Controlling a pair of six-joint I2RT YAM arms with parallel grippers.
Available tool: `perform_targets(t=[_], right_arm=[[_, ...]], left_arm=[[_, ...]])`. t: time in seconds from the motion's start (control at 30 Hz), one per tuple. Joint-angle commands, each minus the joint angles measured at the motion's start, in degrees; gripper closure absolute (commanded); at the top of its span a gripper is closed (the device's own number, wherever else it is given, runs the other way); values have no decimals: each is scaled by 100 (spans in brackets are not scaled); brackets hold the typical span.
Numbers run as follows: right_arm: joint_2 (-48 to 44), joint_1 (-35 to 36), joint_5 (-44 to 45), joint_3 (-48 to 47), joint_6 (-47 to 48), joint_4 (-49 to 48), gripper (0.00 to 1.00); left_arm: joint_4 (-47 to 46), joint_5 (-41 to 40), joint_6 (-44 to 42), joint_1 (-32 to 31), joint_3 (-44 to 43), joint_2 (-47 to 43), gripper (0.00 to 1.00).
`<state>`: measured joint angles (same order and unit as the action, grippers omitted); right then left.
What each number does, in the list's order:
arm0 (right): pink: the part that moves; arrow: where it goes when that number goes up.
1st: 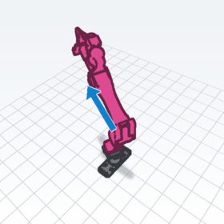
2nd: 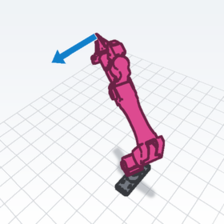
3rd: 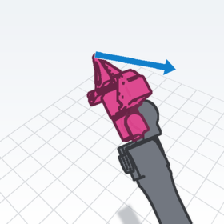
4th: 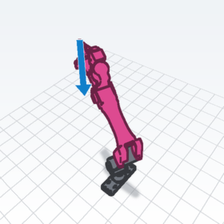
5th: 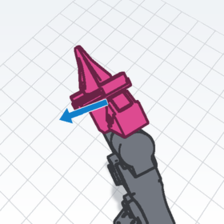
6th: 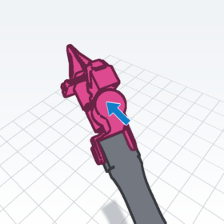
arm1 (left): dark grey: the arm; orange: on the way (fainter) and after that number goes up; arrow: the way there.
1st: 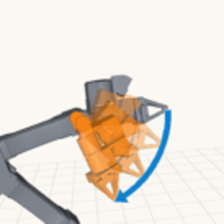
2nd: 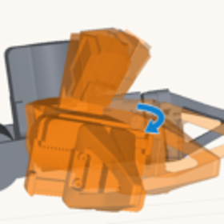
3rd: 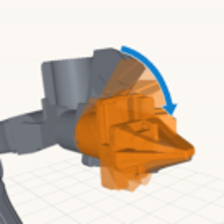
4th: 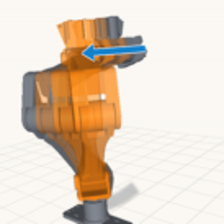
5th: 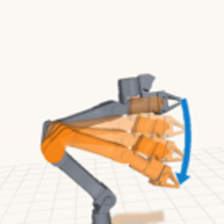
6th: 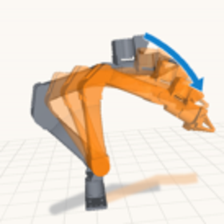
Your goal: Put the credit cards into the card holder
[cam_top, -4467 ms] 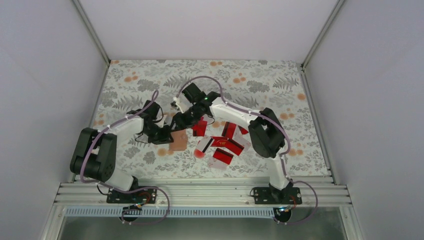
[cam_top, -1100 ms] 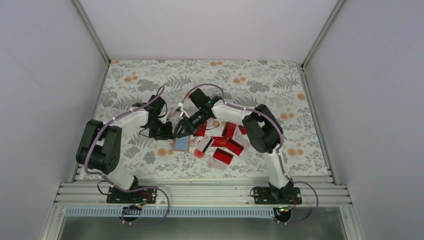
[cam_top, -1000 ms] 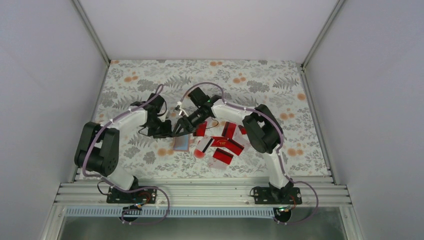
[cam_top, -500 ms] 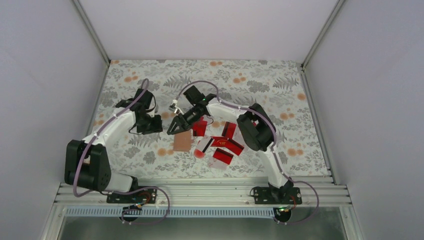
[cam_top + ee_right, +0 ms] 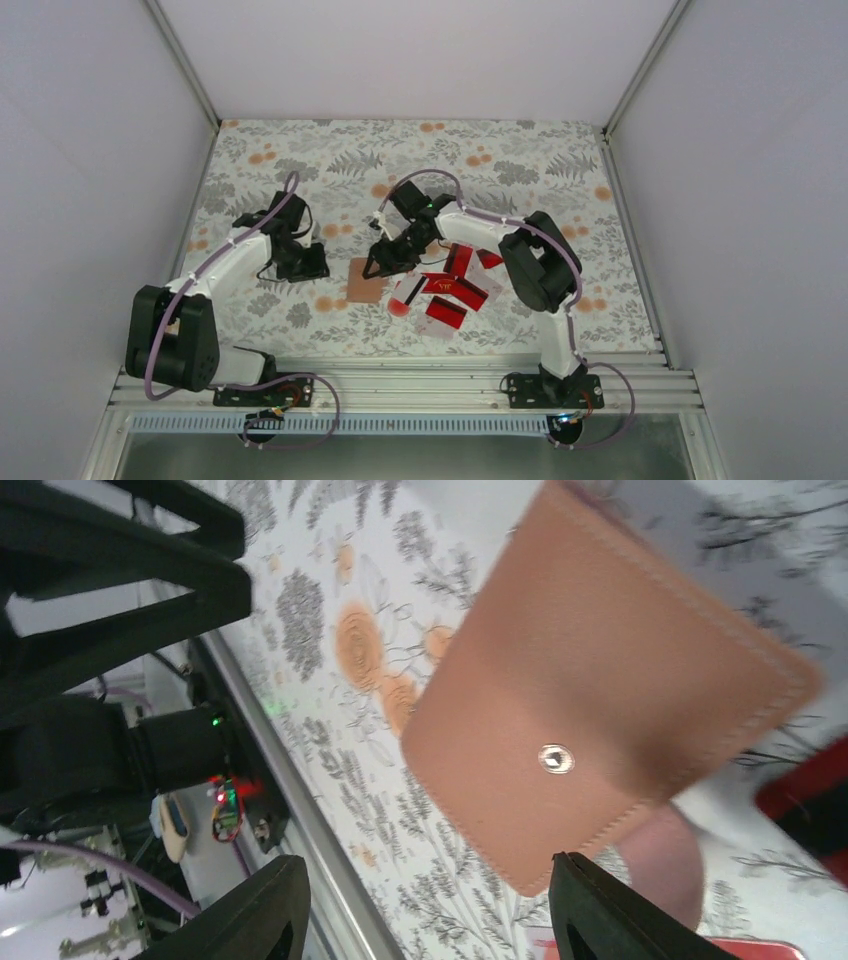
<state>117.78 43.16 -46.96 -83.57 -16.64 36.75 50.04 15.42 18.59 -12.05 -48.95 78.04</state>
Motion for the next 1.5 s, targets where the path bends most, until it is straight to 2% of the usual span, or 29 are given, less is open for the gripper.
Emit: perform_targets(t=[0.0,0.2,0.5,1.03,1.47], right_arm=[[-1,-222,503,-22,-463,-115,38],[433,-297,695,-403,-585,-27,37],[729,-308,663,-525,-539,-51,37],[997,-308,-131,-540,-402,-292,38],[753,-308,-828,-408,-353,-591,39]], left_arm=[[-288,215,-31,-32,86,13,64],[-747,428,28,-169,168,370,68],[-934,341,-1,-320,9,934,69],[-1170,408,-123,-367,101,1333,75],[-1214,460,-84,-425,63,1381,76]])
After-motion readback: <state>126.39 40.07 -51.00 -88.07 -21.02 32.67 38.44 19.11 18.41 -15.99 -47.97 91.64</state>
